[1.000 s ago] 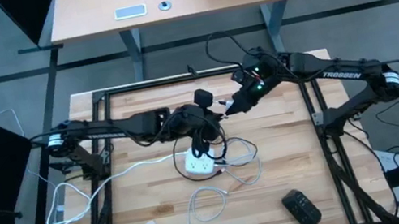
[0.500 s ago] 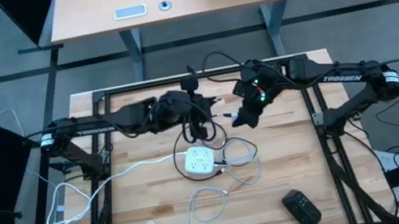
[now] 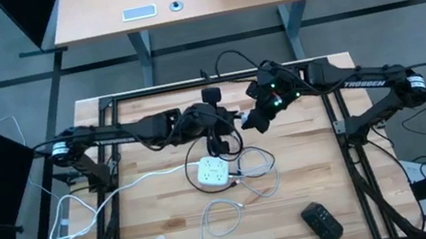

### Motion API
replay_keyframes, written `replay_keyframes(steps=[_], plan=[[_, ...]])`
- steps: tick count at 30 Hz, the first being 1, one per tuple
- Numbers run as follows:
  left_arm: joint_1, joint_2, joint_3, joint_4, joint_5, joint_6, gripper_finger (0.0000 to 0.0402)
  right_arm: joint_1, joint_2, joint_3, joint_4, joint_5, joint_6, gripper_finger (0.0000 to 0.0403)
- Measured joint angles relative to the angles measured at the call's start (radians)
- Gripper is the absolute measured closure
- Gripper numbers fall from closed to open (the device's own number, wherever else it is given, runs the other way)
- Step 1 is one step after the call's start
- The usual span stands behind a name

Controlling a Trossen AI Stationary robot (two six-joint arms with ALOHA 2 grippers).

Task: Insert USB
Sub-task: Insert the purple USB cable into the white charger adapter

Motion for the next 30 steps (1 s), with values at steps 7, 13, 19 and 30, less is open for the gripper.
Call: replay_keyframes(steps=[7,13,19,30], plan=[[0.0,-0.003,-0.001,0.005,-0.018,-0.019,0.0402,-0.005,-0.002,0.045,-0.007,0.029,-0.019,0.0281],[0.001,-0.001,-0.003,-0.015,-0.011,-0.022,0.0402,-0.005,-0.006,0.047,-0.008,0.027,-0.032,0.0281],[-0.001,0.003,-0.007,-0.05,0.018,-0.032,0.0402,-0.016,-0.046,0.053,0.01,0.07,-0.044,0.0283],[-0.002,-0.011,-0.009,-0.066,0.008,-0.035,0.0402,-0.019,-0.092,0.056,0.012,0.124,-0.053,0.0285]])
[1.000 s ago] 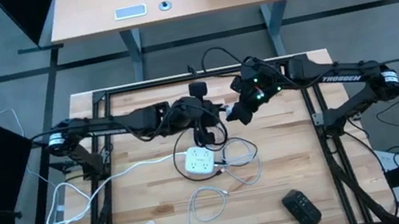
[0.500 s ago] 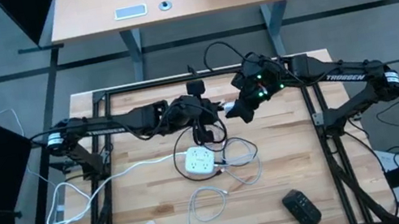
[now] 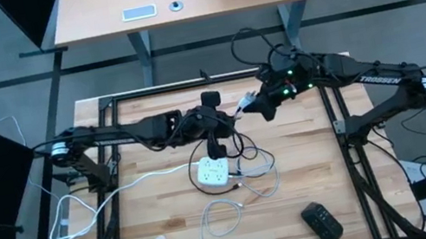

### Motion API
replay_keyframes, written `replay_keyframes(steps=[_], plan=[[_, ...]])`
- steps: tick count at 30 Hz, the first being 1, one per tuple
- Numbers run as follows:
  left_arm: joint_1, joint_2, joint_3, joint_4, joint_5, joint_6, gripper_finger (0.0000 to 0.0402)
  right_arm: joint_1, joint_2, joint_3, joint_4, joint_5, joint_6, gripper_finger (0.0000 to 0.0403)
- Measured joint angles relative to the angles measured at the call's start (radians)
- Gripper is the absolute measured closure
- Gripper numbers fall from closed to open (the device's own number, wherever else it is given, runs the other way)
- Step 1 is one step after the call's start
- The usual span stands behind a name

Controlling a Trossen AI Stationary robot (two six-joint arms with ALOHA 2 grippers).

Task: Insert USB
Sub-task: Insert the purple USB cable into the white charger adapter

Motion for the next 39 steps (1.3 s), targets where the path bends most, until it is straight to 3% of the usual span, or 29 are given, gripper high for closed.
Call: replay_keyframes(steps=[11,15,22,39], plan=[[0.064,-0.07,0.0,0.093,-0.049,-0.154,0.0402,0.034,-0.039,-0.002,-0.012,0.05,-0.033,0.0285],[0.088,-0.075,0.001,0.164,-0.012,-0.155,0.0402,0.072,-0.008,-0.01,-0.01,0.048,-0.053,0.0285],[0.084,-0.039,-0.003,0.171,0.154,-0.152,0.0402,0.1,0.063,-0.017,-0.008,0.094,-0.089,0.0285],[0.064,-0.027,-0.008,0.19,0.167,-0.153,0.0402,0.095,0.082,-0.021,0.012,0.139,-0.126,0.0285]])
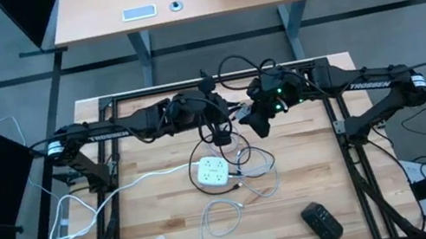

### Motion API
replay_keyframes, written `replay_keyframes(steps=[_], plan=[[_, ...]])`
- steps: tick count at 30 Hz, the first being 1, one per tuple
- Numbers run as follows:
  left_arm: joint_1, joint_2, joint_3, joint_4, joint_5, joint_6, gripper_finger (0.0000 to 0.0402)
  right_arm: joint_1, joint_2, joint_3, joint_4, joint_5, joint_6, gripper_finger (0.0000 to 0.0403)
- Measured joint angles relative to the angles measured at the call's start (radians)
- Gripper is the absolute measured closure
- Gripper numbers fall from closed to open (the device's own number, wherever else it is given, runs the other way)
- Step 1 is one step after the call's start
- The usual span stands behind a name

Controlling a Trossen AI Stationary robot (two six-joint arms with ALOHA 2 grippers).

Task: Insert USB
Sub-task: Insert the purple USB cable into the white charger adapter

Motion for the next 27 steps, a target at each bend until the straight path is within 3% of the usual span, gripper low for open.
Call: replay_keyframes(steps=[25,27], plan=[[-0.002,-0.001,-0.01,0.001,0.01,0.0,0.0402,-0.008,0.001,0.0,0.013,0.0,0.02,0.0284],[-0.003,0.0,-0.01,0.005,0.019,0.0,0.0402,-0.008,0.001,0.0,0.016,-0.001,0.02,0.0261]])
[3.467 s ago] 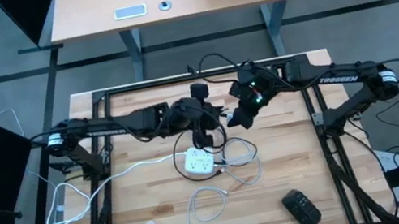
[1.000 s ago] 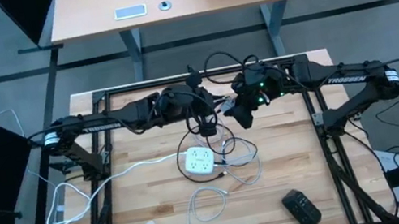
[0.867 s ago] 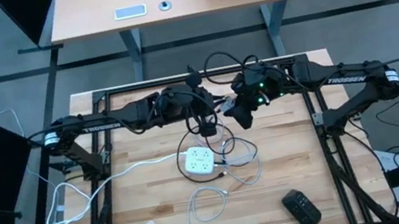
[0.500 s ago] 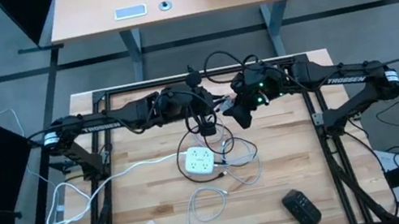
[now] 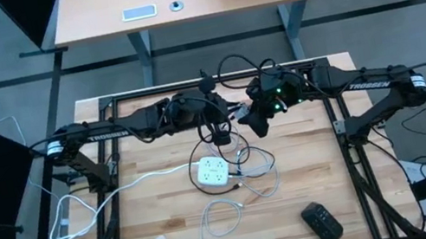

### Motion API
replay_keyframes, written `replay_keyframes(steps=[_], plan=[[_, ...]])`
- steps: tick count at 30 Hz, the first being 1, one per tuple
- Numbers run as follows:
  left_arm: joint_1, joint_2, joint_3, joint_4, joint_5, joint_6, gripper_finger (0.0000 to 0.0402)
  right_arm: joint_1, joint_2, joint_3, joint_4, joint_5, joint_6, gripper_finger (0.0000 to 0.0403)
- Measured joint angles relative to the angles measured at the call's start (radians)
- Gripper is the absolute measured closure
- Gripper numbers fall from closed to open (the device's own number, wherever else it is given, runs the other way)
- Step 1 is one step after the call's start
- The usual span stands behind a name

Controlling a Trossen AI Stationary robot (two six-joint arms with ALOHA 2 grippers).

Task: Insert USB
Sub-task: Insert the purple USB cable into the white charger adapter

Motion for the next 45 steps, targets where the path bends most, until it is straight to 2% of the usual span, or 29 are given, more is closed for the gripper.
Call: replay_keyframes(steps=[2,4,6,9,10,15,19,26,32,35,41,45], plan=[[-0.003,0.002,0.0,-0.002,0.012,0.0,0.0402,0.0,0.001,0.0,0.025,0.0,-0.001,0.0237],[-0.004,0.006,-0.005,-0.021,0.025,0.0,0.0402,0.0,0.001,0.002,0.029,0.008,0.003,0.024],[-0.005,0.007,-0.008,-0.021,0.025,-0.001,0.0402,-0.001,0.0,0.004,0.022,-0.001,0.006,0.0274],[-0.005,0.005,-0.016,-0.018,0.02,0.0,0.0402,-0.002,0.0,0.003,0.009,-0.022,0.007,0.037],[-0.005,0.004,-0.019,-0.015,0.02,0.0,0.0402,-0.002,0.0,0.003,0.003,-0.023,0.007,0.0386],[-0.004,0.005,-0.022,-0.015,0.007,0.0,0.0402,-0.002,0.0,0.004,-0.074,0.007,0.008,0.0402],[-0.001,-0.012,-0.022,-0.061,-0.045,0.017,0.0402,-0.003,-0.001,0.003,-0.162,0.024,-0.035,0.0402],[0.009,-0.045,-0.022,-0.276,-0.237,0.049,0.0402,0.001,0.0,-0.064,-0.218,-0.009,-0.179,0.0403],[0.025,-0.053,-0.039,-0.352,-0.255,-0.042,0.0402,-0.003,0.057,-0.119,-0.161,-0.008,-0.407,0.0396],[0.022,-0.053,-0.073,-0.367,-0.254,-0.109,0.0402,-0.021,0.132,-0.122,-0.159,0.055,-0.511,0.0384],[0.021,-0.071,-0.148,-0.505,-0.258,-0.282,0.0402,-0.046,0.317,-0.125,-0.096,0.098,-0.806,0.0335],[0.012,-0.125,-0.22,-0.55,-0.264,-0.41,0.0402,-0.047,0.409,-0.125,-0.058,0.1,-0.937,0.0296]])
